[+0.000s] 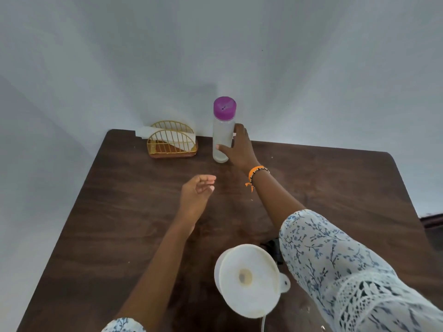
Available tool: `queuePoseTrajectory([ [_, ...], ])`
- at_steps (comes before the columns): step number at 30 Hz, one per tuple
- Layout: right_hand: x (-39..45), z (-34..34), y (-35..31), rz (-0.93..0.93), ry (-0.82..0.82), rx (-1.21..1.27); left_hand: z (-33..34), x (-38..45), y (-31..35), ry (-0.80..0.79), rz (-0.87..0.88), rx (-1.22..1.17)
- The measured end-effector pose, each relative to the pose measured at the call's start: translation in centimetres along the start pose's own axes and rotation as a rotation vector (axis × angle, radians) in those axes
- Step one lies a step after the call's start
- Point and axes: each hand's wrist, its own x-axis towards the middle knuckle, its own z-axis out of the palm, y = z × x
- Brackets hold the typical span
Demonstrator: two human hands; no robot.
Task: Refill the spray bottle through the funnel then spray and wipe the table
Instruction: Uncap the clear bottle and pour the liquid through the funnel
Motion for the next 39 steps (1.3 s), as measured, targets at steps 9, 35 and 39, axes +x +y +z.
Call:
queuePoseTrajectory([
  [9,-1.0,-0.8,-0.5,-0.078,0.022,-0.046,-0.2,-0.5,0.8,0.004,0.029,0.013],
  [35,-21.3,-16.5,-20.6,-0.436,0.247,0.104,-1.2,-14.6,15.9,0.108,0.702,0.019],
  [39,-22.3,-17.6,-23.5,-0.514,0.386,0.254,-1.3,-16.1,17.1,0.146,0.75,0.057],
])
